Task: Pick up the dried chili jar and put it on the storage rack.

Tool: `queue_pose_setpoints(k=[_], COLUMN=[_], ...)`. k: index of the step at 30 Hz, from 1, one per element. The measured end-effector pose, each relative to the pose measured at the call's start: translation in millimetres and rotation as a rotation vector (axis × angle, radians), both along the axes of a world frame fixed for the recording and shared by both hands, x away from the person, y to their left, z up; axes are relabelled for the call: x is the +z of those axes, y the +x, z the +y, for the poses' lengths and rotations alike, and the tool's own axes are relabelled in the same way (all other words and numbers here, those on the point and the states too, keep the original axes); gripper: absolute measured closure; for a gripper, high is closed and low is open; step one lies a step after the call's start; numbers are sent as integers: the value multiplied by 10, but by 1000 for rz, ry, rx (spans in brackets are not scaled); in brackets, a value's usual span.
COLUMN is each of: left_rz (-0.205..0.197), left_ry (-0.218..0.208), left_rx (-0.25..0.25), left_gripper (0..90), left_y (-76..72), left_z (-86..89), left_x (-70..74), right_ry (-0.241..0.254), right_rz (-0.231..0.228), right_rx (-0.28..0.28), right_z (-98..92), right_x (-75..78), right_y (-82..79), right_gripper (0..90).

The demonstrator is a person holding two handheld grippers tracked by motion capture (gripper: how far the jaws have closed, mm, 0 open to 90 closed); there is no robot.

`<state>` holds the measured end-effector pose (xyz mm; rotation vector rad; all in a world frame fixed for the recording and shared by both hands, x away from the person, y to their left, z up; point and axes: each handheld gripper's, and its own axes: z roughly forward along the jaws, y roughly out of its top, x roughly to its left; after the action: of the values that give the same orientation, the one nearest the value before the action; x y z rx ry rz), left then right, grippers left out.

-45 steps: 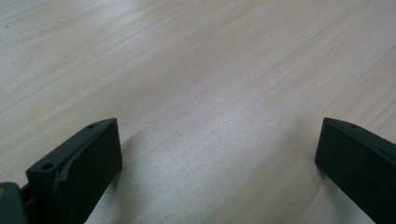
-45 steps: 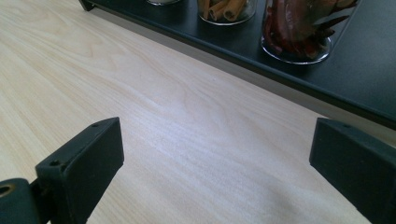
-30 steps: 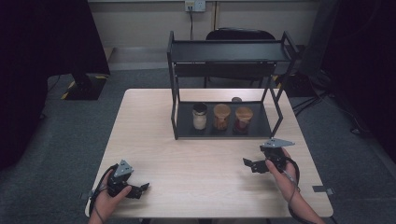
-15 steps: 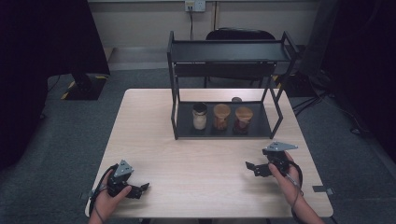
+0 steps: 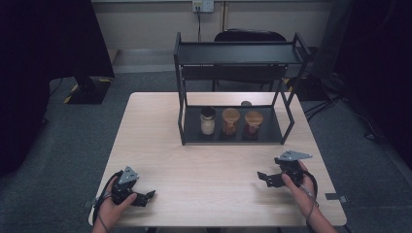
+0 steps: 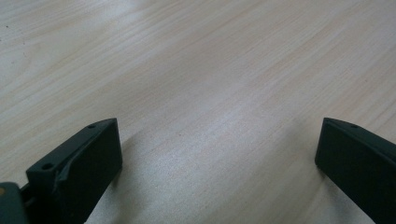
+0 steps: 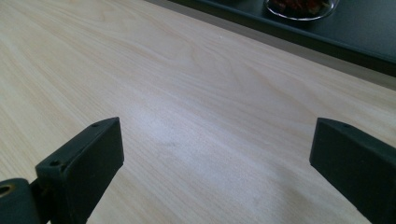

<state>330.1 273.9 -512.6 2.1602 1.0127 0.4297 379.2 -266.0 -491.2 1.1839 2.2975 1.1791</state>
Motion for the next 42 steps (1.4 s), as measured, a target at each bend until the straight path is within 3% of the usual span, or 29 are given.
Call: queue_pose_setpoints(k=[42], left_rz=[0], left_ry=[-1], left_rx=[3], left_gripper=[1], left_y=[-4], left_z=[-2], left_x=[0], right_ry=[0], right_rz=[14], right_rx=[2], right_z=[-220], right_x=[-49], right_y=[-201], right_gripper=[16])
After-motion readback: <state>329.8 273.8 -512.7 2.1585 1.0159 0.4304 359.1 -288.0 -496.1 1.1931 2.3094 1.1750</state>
